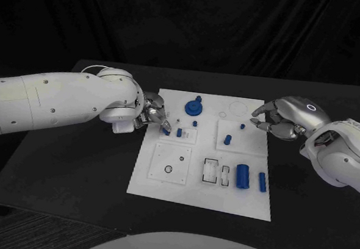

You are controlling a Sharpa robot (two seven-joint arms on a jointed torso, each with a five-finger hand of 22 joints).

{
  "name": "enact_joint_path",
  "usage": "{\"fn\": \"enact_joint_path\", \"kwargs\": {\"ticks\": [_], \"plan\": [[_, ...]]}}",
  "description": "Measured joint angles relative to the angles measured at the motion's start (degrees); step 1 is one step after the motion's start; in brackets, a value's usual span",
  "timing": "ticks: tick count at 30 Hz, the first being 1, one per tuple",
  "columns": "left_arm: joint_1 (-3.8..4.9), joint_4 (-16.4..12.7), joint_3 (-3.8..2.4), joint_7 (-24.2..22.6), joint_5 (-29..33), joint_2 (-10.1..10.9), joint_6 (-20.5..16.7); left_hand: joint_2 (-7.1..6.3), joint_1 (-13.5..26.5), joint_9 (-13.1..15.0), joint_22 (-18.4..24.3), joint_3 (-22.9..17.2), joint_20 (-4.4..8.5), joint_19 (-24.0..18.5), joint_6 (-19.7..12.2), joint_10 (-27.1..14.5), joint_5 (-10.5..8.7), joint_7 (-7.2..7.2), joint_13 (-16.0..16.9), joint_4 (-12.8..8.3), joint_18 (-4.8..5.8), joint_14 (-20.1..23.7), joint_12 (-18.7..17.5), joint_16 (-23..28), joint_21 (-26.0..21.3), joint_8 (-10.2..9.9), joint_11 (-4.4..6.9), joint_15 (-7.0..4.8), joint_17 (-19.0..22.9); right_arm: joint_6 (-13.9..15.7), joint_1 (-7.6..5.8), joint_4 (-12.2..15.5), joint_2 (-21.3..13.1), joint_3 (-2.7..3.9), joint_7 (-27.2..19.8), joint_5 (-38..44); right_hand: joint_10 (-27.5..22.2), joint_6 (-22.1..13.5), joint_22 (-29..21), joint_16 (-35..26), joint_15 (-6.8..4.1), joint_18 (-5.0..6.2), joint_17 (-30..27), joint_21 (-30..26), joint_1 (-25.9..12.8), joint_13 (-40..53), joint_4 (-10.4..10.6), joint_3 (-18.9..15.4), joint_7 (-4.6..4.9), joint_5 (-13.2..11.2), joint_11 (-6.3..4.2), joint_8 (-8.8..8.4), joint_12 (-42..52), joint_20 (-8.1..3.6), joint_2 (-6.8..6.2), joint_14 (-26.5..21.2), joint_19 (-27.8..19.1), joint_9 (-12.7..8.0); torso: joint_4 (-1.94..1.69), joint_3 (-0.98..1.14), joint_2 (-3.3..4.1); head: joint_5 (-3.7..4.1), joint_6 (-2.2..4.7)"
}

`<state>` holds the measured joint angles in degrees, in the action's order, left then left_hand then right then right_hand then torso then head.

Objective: Assemble the parts on the task board

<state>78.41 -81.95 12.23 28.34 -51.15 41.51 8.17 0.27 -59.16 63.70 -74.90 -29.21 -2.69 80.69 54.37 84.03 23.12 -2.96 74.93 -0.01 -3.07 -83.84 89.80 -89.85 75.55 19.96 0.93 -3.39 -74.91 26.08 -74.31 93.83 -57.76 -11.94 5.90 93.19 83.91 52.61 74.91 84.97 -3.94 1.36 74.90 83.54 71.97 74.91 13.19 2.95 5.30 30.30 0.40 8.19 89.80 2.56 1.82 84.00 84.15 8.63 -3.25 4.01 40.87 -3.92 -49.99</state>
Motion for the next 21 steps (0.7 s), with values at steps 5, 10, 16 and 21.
{"fn": "enact_joint_path", "kwargs": {"ticks": [5,10,16,21], "plan": [[-0.09,0.2,0.0,-0.1,0.0,-0.1,0.0,0.0,0.0,0.0,0.0,0.0,0.0,0.0,0.0,0.0,-0.08,0.0,0.0,0.0,0.0,0.0,0.0,0.0,0.0,0.0,0.0,0.0,0.0,0.0,0.07,0.0,0.0,0.0,0.0,0.0,0.2,0.0,0.0,0.0,0.0,0.0,0.0,0.0,0.2,0.0,-0.2,0.2,0.0,0.3,0.19,-0.22,0.0,0.0,0.21,0.0,0.0,0.0,0.05,-0.02,-0.03,-0.05,0.0],[-0.13,0.4,-0.01,-0.2,0.0,-0.2,0.0,0.09,-0.1,0.0,0.0,-0.2,0.0,0.0,0.0,0.0,-0.09,0.0,0.0,0.2,0.0,0.0,0.0,0.0,0.0,0.0,0.0,0.0,0.0,0.0,0.15,-0.1,0.0,0.0,0.0,0.0,0.2,0.0,0.0,0.0,0.0,0.0,0.0,0.0,0.2,0.0,-0.2,0.2,0.0,0.3,0.19,-0.22,0.0,0.0,0.21,0.0,0.0,0.0,0.06,-0.02,-0.03,-0.02,0.0],[-0.22,0.7,-0.01,-0.4,0.0,-0.4,0.0,0.24,-0.2,0.0,0.0,-0.2,0.0,0.0,0.0,0.0,-0.3,0.0,0.0,0.2,0.0,0.0,0.0,0.0,0.0,0.0,0.0,0.0,0.0,0.0,0.34,-0.1,0.0,0.0,0.0,0.0,0.2,0.0,0.0,0.0,0.0,0.0,0.0,0.0,0.2,0.0,-0.2,0.2,0.0,0.3,0.19,-0.22,0.0,0.0,0.21,0.0,0.0,0.0,0.0,-0.02,-0.02,0.09,0.0],[-0.31,1.0,0.0,-0.6,0.0,-0.6,0.0,0.39,-0.4,0.0,0.0,-0.2,0.0,0.0,0.0,0.0,-0.32,-0.01,0.0,0.2,0.0,0.0,0.0,0.0,0.0,0.0,0.0,0.0,0.0,0.0,0.45,-0.1,0.0,0.0,0.0,0.0,0.2,0.0,0.0,0.0,0.0,0.0,0.0,0.0,0.4,0.0,-0.2,0.2,0.0,0.5,0.19,-0.22,0.0,0.0,-0.01,0.0,0.0,0.0,0.01,-0.03,-0.01,0.04,0.0]]}}
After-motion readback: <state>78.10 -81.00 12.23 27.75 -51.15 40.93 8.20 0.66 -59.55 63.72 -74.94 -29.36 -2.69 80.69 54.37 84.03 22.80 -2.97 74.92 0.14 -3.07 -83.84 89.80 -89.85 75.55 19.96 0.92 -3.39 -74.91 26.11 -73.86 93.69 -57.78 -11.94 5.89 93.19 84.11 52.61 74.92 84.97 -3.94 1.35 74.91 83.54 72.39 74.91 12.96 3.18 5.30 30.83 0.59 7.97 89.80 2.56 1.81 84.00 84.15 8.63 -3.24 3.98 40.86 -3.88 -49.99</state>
